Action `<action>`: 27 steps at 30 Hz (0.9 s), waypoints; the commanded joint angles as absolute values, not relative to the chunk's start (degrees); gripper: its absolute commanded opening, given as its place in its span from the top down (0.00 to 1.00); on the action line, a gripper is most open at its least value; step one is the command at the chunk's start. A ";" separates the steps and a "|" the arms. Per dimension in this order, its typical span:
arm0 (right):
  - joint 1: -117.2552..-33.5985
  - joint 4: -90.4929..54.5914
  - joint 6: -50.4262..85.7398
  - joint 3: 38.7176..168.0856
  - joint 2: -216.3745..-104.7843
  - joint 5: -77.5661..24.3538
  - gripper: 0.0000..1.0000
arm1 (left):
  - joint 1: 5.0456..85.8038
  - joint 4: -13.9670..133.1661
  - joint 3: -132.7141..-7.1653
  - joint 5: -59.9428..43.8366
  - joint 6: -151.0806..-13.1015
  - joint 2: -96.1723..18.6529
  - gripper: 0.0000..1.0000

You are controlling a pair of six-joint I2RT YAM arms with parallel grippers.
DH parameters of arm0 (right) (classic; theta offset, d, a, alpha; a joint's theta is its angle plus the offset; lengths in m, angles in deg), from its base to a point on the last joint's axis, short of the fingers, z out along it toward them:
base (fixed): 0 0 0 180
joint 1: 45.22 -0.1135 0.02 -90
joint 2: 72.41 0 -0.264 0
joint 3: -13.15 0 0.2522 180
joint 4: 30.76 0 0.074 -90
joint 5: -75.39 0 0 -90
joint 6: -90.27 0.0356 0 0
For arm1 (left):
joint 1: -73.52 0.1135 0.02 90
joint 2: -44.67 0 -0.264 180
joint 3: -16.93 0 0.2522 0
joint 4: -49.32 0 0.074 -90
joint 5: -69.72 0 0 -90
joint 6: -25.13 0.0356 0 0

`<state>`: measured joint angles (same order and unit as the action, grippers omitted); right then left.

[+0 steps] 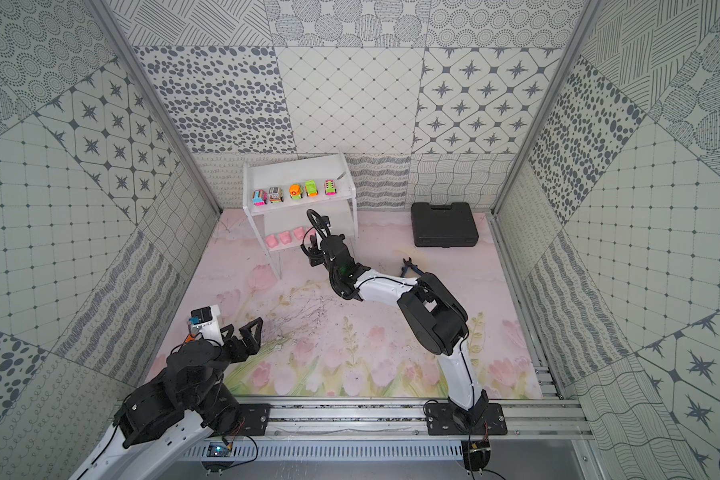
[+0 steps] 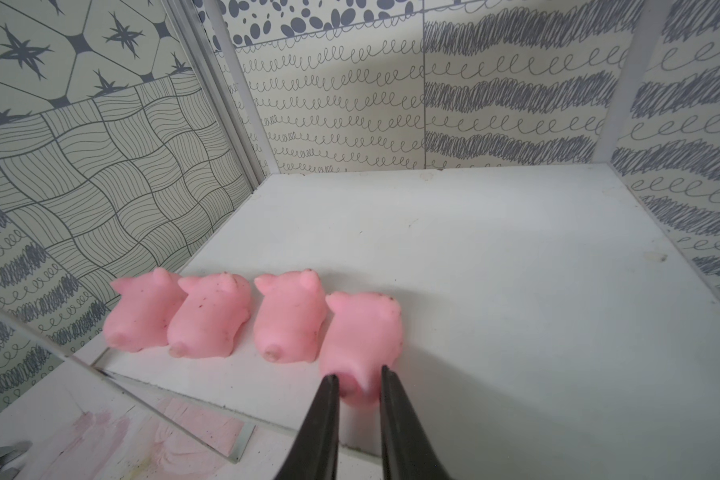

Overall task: Organize plastic toys on shelves
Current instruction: Place the plastic toy on the shelf.

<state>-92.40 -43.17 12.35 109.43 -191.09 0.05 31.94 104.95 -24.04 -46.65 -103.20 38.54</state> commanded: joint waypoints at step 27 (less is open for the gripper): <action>-85.82 -34.46 13.78 76.46 -151.41 -16.20 0.41 | 31.94 84.10 -17.67 -33.23 -111.04 35.93 0.09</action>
<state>-89.41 -38.32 10.60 81.78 -158.15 -10.42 31.94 98.70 -21.02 -42.02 -104.95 37.73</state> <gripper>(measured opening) 0.585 0.917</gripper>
